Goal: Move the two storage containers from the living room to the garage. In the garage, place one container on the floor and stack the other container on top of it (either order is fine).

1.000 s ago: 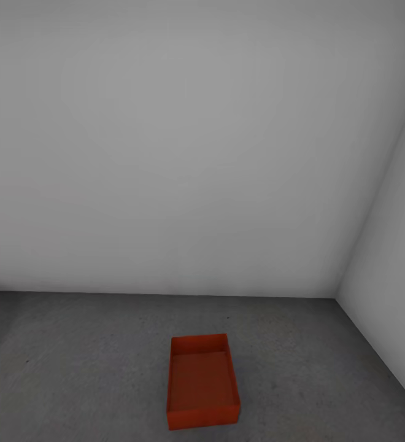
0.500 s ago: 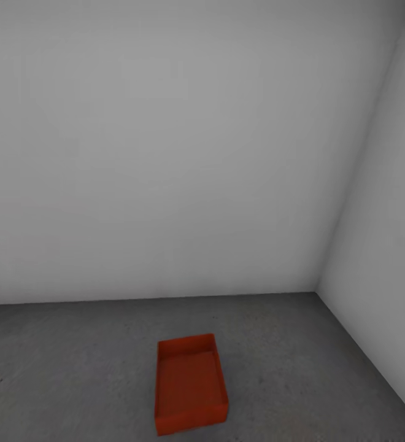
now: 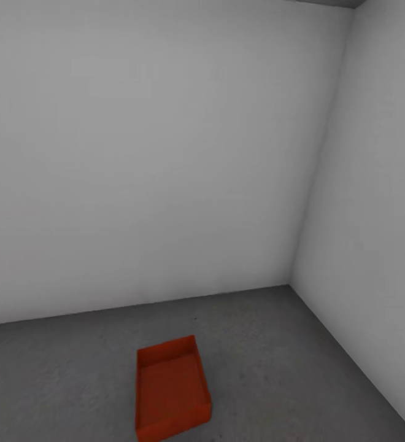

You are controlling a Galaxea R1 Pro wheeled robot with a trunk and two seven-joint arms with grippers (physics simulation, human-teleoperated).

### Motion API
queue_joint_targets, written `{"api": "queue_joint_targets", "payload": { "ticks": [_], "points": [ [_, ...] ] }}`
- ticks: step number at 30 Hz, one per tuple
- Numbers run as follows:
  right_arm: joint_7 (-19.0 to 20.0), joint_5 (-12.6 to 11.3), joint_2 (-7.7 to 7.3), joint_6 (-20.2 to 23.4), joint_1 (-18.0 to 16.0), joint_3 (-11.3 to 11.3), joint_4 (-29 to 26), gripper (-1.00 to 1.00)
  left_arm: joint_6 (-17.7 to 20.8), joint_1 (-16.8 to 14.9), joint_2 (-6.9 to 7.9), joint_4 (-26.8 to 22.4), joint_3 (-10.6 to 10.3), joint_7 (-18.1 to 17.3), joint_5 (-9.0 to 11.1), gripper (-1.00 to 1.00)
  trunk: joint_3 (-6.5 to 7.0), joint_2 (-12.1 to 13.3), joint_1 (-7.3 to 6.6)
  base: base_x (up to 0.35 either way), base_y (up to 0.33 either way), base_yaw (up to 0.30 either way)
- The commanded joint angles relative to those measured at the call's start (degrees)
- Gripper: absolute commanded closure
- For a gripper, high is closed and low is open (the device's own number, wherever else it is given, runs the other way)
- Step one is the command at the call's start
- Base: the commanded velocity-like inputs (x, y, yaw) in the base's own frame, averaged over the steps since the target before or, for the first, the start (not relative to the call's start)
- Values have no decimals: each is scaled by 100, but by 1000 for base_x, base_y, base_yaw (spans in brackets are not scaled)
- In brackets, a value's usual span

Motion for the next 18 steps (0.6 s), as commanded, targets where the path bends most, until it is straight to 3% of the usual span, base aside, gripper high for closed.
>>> {"api": "queue_joint_targets", "payload": {
  "ticks": [1,18],
  "points": [
    [15,-22,-2,-33,-9,37,18,-100,-14,-4,-1,5,-24,-23,49,-100,-6,-8,2,0,0,-278],
    [18,-8,-1,-27,-9,55,16,-100,-7,-4,-7,8,-24,-23,50,-100,49,-8,2,0,0,-278]
  ]
}}
